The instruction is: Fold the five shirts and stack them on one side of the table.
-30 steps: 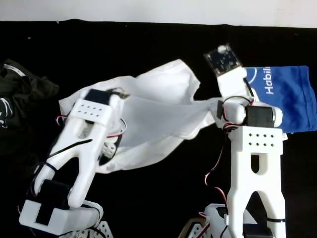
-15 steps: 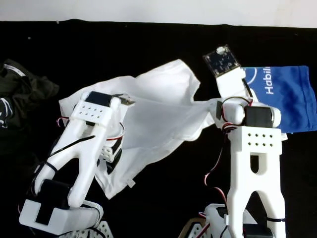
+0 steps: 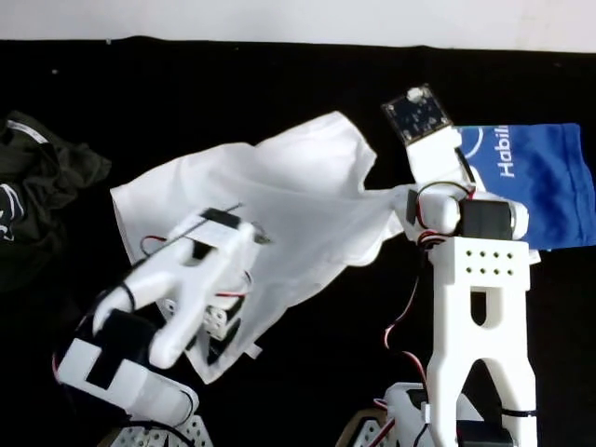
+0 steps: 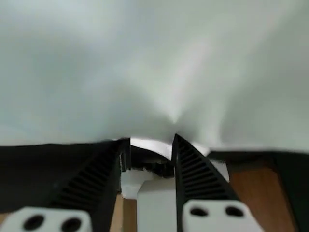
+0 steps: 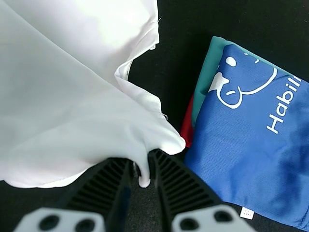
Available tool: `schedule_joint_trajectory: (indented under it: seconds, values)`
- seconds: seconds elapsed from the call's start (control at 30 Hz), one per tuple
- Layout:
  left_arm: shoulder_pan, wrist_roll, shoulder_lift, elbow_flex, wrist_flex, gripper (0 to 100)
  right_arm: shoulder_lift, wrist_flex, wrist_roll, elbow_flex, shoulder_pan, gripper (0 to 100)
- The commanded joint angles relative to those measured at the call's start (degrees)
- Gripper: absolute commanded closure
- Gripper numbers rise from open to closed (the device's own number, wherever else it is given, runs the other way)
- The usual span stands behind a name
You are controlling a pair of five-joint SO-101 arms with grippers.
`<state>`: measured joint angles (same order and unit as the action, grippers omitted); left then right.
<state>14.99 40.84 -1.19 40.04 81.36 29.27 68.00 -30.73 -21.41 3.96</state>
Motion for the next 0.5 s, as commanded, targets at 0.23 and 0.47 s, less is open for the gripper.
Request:
schedule_joint_trajectory:
  seconds: [0.23, 0.47]
  values:
    - [5.23, -8.09, 18.24, -0.84, 9.76, 85, 1.63, -0.92, -0.7, 0.57, -0.4, 99.3]
    - [10.15, -17.41, 22.2, 8.04, 0.88, 77, 1.45, -0.92, -0.7, 0.57, 0.57, 99.3]
